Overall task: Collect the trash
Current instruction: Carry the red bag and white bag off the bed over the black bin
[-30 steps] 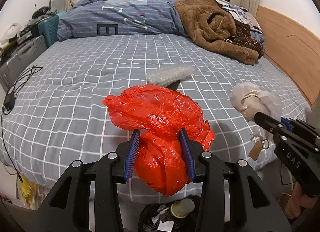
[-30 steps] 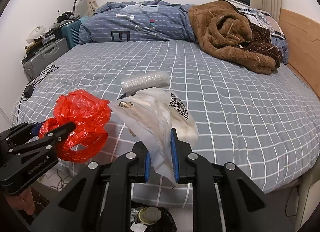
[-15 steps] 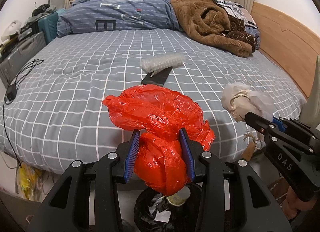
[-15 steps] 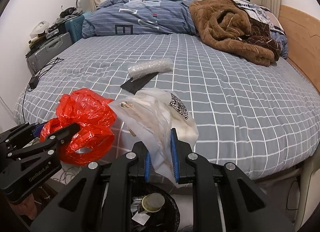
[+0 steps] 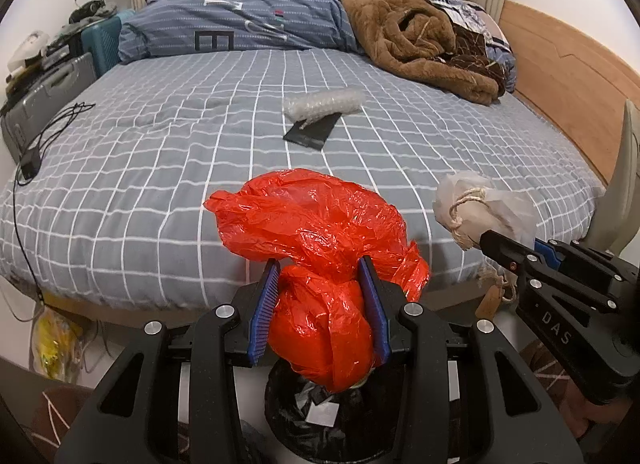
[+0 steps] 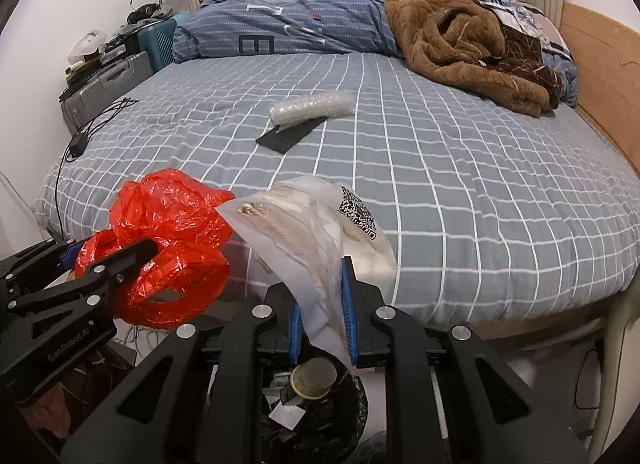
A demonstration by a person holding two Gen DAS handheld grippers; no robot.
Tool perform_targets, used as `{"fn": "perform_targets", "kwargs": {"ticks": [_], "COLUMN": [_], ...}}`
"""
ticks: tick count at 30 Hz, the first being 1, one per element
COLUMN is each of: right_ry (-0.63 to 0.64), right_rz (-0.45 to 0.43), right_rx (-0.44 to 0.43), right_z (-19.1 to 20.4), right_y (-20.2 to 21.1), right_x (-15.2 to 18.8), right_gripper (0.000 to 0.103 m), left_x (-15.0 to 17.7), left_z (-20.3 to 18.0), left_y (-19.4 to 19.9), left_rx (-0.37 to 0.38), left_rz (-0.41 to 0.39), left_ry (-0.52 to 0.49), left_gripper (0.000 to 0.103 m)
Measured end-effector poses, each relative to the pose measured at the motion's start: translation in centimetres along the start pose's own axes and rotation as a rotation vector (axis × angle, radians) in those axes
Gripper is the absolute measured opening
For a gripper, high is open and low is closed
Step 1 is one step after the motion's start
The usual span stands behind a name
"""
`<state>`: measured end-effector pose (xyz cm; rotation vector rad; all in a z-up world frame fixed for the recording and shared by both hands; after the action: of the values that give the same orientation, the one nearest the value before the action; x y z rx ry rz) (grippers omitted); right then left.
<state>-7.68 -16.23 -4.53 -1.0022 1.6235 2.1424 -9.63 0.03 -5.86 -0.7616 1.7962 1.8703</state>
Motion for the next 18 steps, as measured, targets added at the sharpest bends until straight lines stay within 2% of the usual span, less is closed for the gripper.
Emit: {"fn": "perform_targets", "kwargs": {"ticks": [10, 18], "right_ry": [-0.012, -0.019], "right_rz": [0.027, 0.052], "right_rx": [0.004, 0.007], "right_z": [0.1, 0.0], "right_y": [0.6, 1.1], "right_x": [2.3, 4.0], "right_gripper": [0.016, 0.016], "left_x": [2.5, 4.8], "left_z": [0.8, 0.1], "left_y": [1.0, 1.2], "left_rx": [-0.004, -0.002], "left_rz": [0.028, 0.069], "left_ry": [0.021, 0.000], "left_gripper": [0.039, 0.040]}}
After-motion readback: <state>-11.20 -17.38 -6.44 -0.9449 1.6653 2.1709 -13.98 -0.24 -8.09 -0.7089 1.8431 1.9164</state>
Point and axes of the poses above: each gripper's, at about its wrist camera, not at the fingertips, and y roughly against the way its jaws point, z to its left, x to its underside, the point moved 2 cm from there along -y, roughly the way its jaws point, and after that the axes turned 7 degrees about -x, right-handed, at the moved point
